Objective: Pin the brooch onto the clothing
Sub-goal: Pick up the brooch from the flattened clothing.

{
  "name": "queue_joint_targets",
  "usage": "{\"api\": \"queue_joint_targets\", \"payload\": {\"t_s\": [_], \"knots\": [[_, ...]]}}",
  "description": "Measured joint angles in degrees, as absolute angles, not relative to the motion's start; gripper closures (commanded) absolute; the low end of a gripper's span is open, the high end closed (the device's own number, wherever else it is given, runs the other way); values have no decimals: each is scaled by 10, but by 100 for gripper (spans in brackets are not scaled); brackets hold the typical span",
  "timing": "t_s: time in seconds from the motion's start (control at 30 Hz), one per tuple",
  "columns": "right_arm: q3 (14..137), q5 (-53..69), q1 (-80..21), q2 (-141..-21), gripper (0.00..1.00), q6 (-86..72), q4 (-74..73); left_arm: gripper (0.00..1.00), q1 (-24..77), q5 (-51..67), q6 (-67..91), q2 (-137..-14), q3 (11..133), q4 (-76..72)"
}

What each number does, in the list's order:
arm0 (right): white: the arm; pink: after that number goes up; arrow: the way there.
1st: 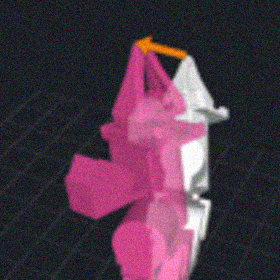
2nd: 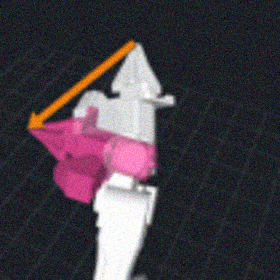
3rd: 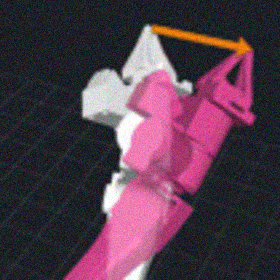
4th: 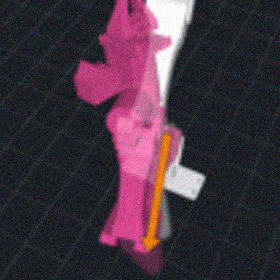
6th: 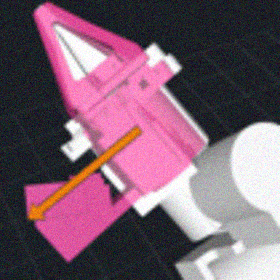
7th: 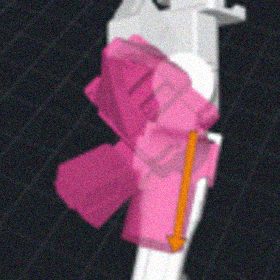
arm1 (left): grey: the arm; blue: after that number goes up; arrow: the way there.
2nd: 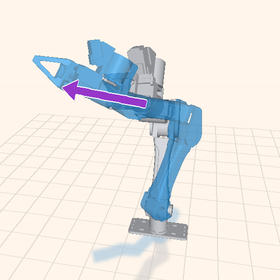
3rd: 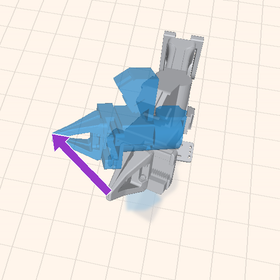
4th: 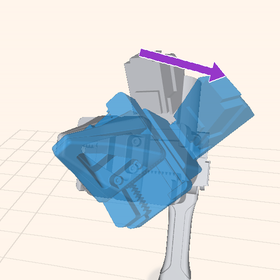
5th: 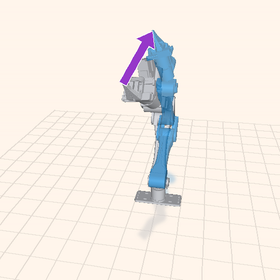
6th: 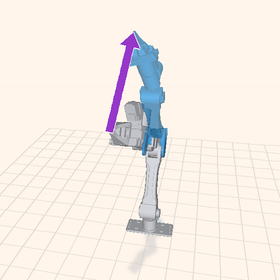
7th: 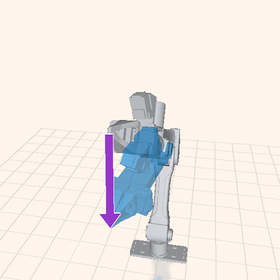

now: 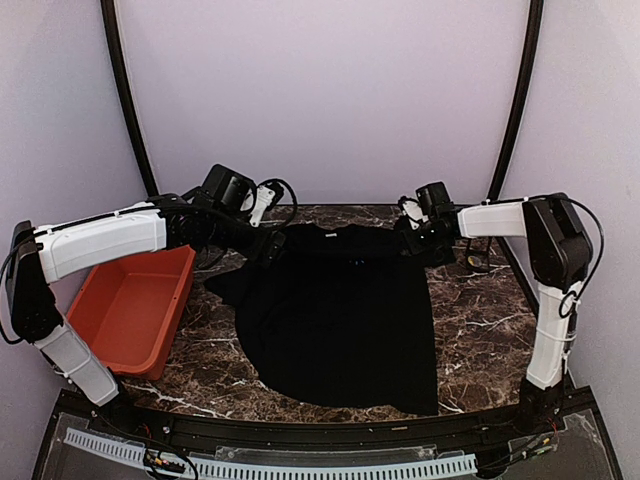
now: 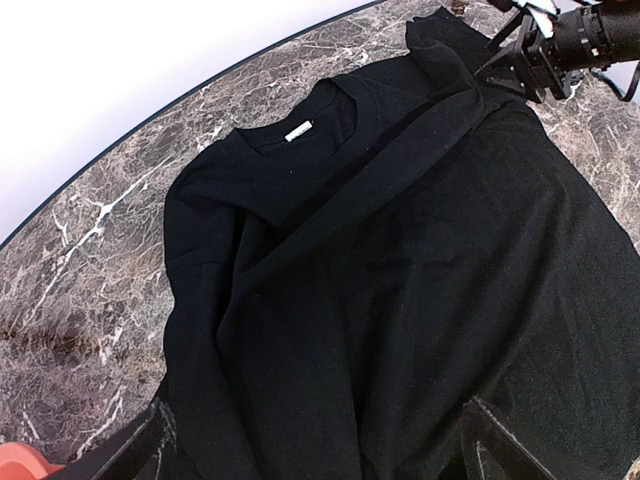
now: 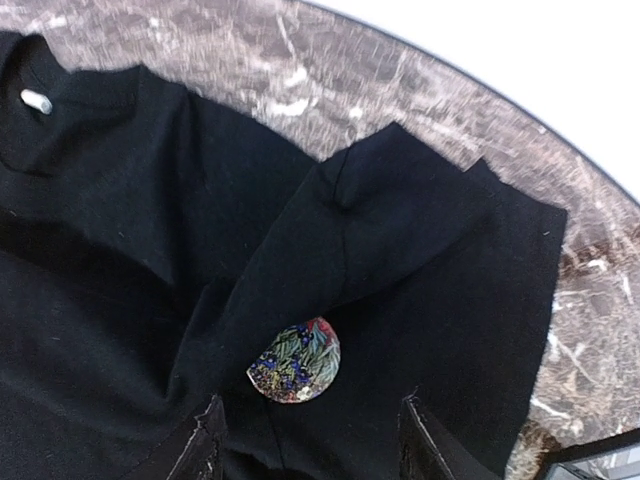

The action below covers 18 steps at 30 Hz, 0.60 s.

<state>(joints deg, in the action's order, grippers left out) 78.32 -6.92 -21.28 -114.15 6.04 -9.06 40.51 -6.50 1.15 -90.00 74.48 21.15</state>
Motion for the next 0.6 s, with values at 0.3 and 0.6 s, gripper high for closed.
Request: {"api": "queue_joint_targets", "payload": {"t_s": [0.3,0.6], "knots": [[831,-69,-213,-1197,43,70,-120,1,405,-65,11,-900,745,211],[883,-72,-213,-1239,43,70,-142,1,405,-65,11,-900,745,212]]}}
